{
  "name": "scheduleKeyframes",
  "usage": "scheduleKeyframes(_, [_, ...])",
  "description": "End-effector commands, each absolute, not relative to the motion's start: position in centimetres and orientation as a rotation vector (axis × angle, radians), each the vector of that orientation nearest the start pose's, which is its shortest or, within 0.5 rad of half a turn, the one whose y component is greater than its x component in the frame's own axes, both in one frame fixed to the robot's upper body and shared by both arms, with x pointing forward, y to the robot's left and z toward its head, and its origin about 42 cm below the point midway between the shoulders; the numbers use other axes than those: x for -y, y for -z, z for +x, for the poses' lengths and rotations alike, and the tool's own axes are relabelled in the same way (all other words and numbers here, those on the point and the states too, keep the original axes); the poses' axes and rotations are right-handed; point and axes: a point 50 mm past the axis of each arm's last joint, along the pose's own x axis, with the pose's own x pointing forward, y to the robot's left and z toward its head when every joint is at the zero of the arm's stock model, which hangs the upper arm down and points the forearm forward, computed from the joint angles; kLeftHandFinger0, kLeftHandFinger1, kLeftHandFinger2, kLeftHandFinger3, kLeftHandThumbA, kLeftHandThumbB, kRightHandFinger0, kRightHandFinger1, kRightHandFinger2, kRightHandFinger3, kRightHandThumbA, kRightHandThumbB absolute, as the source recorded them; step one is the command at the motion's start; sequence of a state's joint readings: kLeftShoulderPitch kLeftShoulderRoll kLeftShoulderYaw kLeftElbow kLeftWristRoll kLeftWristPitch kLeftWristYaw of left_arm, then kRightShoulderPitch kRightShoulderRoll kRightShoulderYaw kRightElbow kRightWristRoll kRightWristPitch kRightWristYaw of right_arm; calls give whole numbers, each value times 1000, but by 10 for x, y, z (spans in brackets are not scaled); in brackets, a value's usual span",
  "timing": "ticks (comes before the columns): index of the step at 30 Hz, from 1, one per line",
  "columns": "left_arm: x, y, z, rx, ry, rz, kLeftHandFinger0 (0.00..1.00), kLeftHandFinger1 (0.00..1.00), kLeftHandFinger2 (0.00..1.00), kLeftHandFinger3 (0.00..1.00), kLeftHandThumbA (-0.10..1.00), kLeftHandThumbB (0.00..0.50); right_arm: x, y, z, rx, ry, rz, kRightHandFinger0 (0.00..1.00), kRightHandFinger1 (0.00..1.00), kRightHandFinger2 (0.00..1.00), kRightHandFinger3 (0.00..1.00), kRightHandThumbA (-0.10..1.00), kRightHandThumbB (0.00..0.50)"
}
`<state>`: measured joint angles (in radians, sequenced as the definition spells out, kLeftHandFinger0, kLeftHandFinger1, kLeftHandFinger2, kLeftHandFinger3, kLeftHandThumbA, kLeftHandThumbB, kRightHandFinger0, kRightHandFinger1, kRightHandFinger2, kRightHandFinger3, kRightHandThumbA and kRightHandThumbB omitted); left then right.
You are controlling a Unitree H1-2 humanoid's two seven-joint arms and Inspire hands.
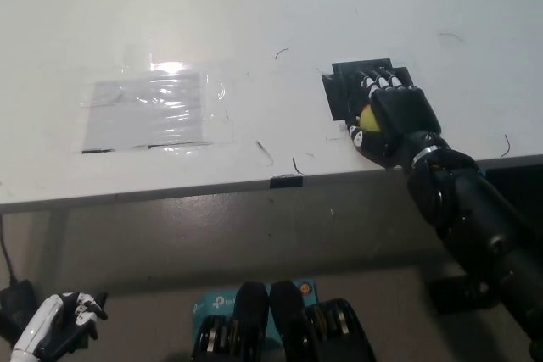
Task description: The robot uses right hand to squeeze a small tennis ball placed on the black area of the table
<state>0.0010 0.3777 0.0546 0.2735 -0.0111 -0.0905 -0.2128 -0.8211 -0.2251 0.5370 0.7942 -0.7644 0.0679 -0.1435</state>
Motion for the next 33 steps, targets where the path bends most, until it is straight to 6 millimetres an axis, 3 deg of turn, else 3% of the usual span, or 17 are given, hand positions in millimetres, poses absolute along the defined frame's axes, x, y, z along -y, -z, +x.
scheduleKeyframes(1, [-371, -63, 271, -182, 133, 345, 0, 46, 196, 310, 609, 430, 164, -181, 505, 127, -263, -1394, 1000, 1000, 1000, 1000, 612, 426])
scheduleKeyframes(5, [-372, -63, 271, -183, 133, 357, 0, 40, 202, 334, 636, 443, 165, -190, 503, 157, -249, -1393, 1000, 1000, 1000, 1000, 643, 460])
scheduleKeyframes(12, [-377, -64, 268, -182, 121, 358, 0, 34, 207, 347, 626, 426, 168, -213, 499, 224, -223, -1360, 1000, 1000, 1000, 1000, 633, 429])
scheduleKeyframes(17, [-376, -62, 267, -200, 111, 348, 7, 31, 206, 347, 636, 456, 182, -222, 494, 275, -204, -1333, 1000, 1000, 1000, 1000, 565, 419])
scheduleKeyframes(20, [-378, -61, 263, -205, 105, 355, 20, 51, 229, 364, 639, 441, 186, -233, 487, 251, -220, -1338, 1000, 1000, 1000, 1000, 590, 390])
scheduleKeyframes(23, [-379, -60, 262, -213, 97, 348, 28, 68, 244, 376, 639, 459, 192, -244, 481, 258, -214, -1329, 1000, 1000, 1000, 1000, 619, 390])
scheduleKeyframes(28, [-379, -59, 260, -211, 94, 334, 10, 54, 232, 384, 616, 444, 206, -261, 470, 311, -201, -1285, 1000, 1000, 1000, 1000, 645, 382])
scheduleKeyframes(33, [-379, -57, 260, -212, 89, 334, 0, 34, 207, 398, 639, 475, 215, -273, 455, 313, -182, -1241, 1000, 1000, 1000, 1000, 643, 382])
